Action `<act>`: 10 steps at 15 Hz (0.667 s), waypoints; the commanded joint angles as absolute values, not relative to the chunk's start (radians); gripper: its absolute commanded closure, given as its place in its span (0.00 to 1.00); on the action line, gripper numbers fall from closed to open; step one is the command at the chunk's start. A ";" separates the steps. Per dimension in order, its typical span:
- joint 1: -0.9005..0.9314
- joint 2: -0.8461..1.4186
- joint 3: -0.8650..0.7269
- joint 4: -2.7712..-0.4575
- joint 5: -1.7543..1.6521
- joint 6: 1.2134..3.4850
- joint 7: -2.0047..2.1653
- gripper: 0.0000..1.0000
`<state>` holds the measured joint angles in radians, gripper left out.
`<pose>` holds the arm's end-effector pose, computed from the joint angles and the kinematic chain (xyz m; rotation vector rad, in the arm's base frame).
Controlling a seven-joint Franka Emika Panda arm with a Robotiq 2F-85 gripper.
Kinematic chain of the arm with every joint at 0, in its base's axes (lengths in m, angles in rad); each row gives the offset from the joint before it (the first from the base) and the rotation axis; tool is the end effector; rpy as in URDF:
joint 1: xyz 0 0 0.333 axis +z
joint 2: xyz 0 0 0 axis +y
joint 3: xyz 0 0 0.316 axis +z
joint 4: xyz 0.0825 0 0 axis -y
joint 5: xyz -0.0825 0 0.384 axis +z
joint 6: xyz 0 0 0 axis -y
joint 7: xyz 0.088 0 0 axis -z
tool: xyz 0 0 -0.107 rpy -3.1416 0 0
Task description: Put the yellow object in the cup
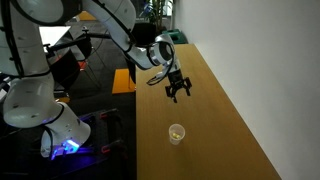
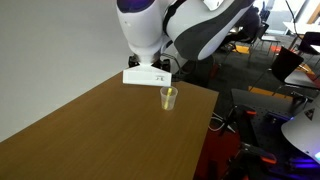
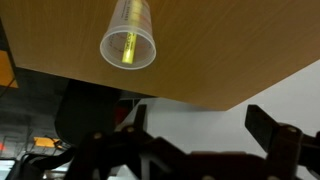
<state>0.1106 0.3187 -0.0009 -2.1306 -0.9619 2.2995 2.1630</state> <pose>0.5625 0.0444 0.2512 2.0809 -1.6363 0.7383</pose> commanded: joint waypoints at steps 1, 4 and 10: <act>0.074 0.216 0.022 -2.217 -0.916 2.442 1.977 0.00; 0.060 0.179 0.026 -2.252 -0.826 2.548 1.773 0.00; -0.021 0.143 0.122 -2.319 -0.522 2.687 1.289 0.00</act>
